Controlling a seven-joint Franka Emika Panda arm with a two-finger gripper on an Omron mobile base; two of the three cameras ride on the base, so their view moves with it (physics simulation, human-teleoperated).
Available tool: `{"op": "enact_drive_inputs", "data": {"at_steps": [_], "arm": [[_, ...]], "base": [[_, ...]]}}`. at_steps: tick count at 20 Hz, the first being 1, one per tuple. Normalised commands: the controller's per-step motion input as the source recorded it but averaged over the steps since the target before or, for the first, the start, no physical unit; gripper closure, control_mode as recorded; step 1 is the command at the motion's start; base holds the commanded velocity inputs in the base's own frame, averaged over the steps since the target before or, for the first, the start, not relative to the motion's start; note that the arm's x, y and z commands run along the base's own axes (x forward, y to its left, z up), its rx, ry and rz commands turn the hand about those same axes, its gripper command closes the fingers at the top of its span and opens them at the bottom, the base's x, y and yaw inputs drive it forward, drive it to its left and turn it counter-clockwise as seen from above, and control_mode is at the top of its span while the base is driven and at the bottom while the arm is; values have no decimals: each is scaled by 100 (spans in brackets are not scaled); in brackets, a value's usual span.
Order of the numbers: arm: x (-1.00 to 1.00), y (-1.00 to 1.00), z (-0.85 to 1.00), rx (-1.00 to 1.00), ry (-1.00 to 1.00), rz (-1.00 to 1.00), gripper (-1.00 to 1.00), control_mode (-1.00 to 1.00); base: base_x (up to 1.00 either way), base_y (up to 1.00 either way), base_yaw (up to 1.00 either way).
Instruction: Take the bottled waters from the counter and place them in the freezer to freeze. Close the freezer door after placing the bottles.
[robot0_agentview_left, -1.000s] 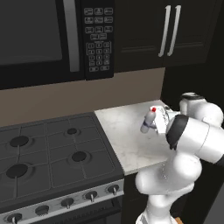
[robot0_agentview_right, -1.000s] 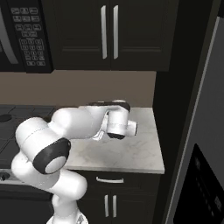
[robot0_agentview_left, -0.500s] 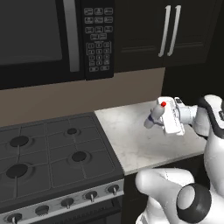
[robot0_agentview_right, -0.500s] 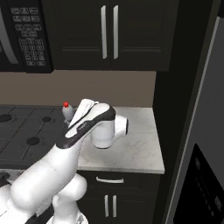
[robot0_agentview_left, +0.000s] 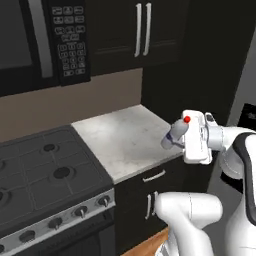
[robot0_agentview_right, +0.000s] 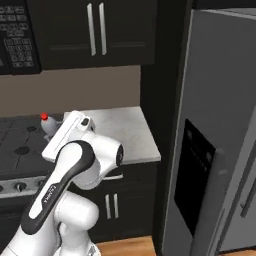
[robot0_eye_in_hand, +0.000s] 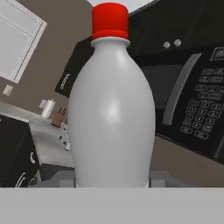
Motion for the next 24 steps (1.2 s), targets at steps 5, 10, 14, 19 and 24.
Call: {"op": "enact_drive_inputs", "data": {"at_steps": [5, 10, 14, 19, 24], "arm": [[0, 0, 0, 0, 0, 0, 100, 100], [0, 0, 0, 0, 0, 0, 100, 100], [0, 0, 0, 0, 0, 0, 100, 100], [0, 0, 0, 0, 0, 0, 100, 100], [0, 0, 0, 0, 0, 0, 100, 100]], "base": [[-100, 19, -79], [-91, 11, -83], [-80, 0, -81], [-33, -58, -71], [76, -82, -25]]}}
